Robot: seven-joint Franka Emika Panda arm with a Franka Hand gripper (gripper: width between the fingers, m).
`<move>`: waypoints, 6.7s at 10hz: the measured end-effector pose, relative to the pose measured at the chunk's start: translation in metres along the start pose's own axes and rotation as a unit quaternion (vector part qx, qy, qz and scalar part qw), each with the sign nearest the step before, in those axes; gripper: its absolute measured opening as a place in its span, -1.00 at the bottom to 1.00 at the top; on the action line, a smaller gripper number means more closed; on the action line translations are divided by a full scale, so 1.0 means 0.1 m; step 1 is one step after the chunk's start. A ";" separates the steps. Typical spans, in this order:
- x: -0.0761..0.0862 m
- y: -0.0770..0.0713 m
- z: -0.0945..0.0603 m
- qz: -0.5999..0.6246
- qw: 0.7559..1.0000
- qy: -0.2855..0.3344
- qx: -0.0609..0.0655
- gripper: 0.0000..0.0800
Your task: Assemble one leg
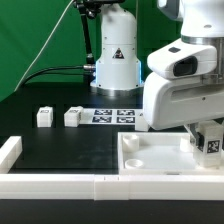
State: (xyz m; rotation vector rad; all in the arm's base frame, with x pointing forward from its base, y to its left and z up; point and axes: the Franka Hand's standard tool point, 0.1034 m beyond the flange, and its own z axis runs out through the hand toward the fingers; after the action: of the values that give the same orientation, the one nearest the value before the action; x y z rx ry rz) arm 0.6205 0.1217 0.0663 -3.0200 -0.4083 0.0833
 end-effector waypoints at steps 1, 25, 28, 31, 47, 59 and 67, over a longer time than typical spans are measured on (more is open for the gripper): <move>0.00 0.00 0.00 0.000 1.000 0.000 0.000 -0.27; -0.05 -0.11 0.03 0.205 0.978 -0.018 -0.012 0.62; -0.07 -0.03 0.02 0.038 0.999 -0.023 -0.008 0.62; -0.07 -0.03 0.03 0.037 0.999 -0.023 -0.008 -0.04; -0.03 -0.12 0.04 0.642 0.767 0.000 -0.010 -0.27; -0.04 -0.05 0.02 0.146 0.989 -0.011 -0.019 0.62; -0.04 0.03 0.03 -0.015 1.000 -0.016 -0.020 -0.28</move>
Offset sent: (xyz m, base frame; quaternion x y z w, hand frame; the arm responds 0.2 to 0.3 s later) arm 0.0000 0.0000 0.0000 0.0000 0.0000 0.0000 1.0000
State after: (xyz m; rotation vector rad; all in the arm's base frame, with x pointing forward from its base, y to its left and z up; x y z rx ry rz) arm 0.6169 0.1184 0.0635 -3.0544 -0.4632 0.1234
